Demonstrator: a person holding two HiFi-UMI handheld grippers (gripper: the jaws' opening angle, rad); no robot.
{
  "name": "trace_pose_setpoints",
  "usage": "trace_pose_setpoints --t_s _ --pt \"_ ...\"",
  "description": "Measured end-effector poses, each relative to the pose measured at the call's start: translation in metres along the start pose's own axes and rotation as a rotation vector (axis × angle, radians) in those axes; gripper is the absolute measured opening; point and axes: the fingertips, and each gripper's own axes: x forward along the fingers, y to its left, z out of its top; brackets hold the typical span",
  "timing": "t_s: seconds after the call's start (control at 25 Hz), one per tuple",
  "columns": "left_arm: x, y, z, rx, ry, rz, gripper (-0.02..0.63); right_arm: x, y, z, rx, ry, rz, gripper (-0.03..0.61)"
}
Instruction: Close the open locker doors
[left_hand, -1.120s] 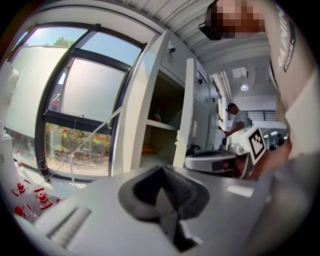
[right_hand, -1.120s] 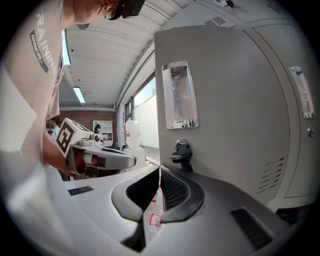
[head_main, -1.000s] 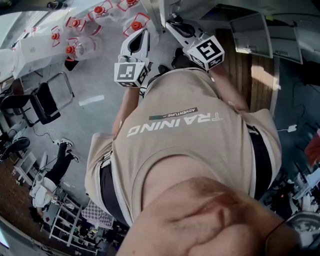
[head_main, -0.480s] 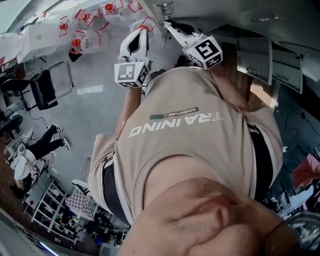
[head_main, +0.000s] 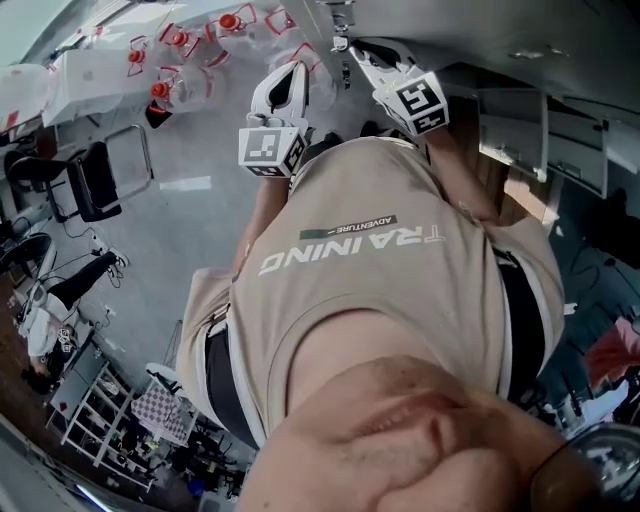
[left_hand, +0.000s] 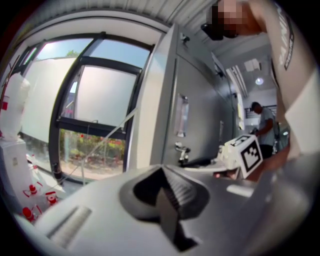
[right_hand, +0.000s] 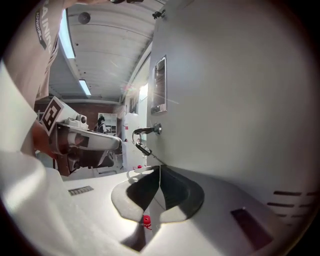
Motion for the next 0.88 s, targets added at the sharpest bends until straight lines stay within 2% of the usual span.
trace_pose_setpoints --t_s 0.08,0.24,0.32,0.6,0.88 --pt "-0.004 0.003 0.003 0.008 0.005 -0.029 0.0 0.002 -0.002 -0.003 0.031 0.022 -0.04 0.015" --pt "-0.004 0.008 0.006 0.008 0.022 -0.088 0.0 0.001 -0.016 -0.01 0.177 0.065 -0.155 0.015" --pt "-0.006 0.007 0.005 0.007 0.028 -0.125 0.0 -0.002 -0.018 -0.012 0.216 0.063 -0.202 0.015" --pt "-0.01 0.004 -0.01 0.014 0.064 -0.26 0.0 -0.023 0.002 -0.017 0.222 0.085 -0.322 0.015" --pt "0.0 -0.033 -0.037 0.032 0.098 -0.453 0.0 -0.077 0.019 -0.044 0.248 0.122 -0.479 0.015"
